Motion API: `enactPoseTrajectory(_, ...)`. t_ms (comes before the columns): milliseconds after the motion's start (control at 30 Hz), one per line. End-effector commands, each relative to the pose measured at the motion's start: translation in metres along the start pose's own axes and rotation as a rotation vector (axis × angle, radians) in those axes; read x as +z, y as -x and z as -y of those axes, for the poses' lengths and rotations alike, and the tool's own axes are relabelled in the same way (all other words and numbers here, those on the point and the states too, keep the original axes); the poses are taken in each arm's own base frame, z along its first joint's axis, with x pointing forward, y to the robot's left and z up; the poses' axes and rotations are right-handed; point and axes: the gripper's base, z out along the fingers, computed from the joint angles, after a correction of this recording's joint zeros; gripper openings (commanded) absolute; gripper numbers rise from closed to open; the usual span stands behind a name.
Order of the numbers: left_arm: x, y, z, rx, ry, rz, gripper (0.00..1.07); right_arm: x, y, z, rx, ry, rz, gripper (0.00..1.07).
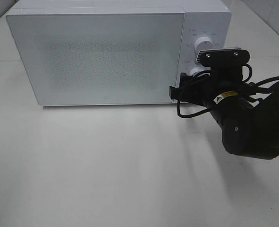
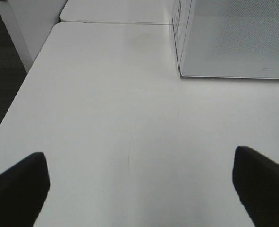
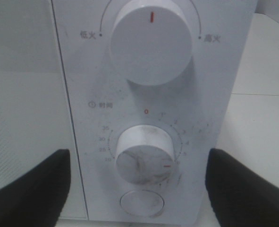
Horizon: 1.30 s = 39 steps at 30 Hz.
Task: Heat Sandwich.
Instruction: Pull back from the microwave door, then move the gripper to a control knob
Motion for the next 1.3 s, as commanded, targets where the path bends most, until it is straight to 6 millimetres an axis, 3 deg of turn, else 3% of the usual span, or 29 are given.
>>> enactPoseTrajectory(33,-0.003,-0.002,0.001,-0.01,-0.002,0.032,1.01,0.009,0.001,0.0,0.001,0.01,0.001,0.76)
enactPoseTrajectory(600,-0.003,-0.002,0.001,-0.01,-0.002,0.032,1.01,0.029,0.002,0.005,0.021,-0.004,0.019,0.76)
enactPoseTrajectory(900,-0.003,-0.002,0.001,-0.01,-0.002,0.032,1.01,0.028,0.0,0.004,0.021,0.001,0.001,0.67)
enactPoseTrajectory(1067,-0.003,-0.002,0.001,-0.01,-0.002,0.032,1.01,0.028,0.0,0.004,0.02,0.003,-0.005,0.48)
enactPoseTrajectory(1100,-0.003,-0.002,0.001,-0.01,-0.002,0.032,1.01,0.028,0.0,0.004,0.02,0.004,-0.006,0.35)
enactPoseTrajectory(1167,-0.003,-0.002,0.001,-0.01,-0.002,0.032,1.01,0.028,-0.001,0.004,0.019,0.005,-0.01,0.22)
enactPoseTrajectory(1200,-0.003,-0.002,0.001,-0.01,-0.002,0.032,1.01,0.028,-0.001,0.004,0.019,0.005,-0.01,0.22)
enactPoseTrajectory(1233,-0.003,-0.002,0.001,-0.01,-0.002,0.032,1.01,0.028,-0.001,0.004,0.018,0.005,-0.01,0.11)
enactPoseTrajectory(1300,-0.003,-0.002,0.001,-0.01,-0.002,0.032,1.01,0.028,-0.001,0.004,0.018,0.004,-0.009,0.04)
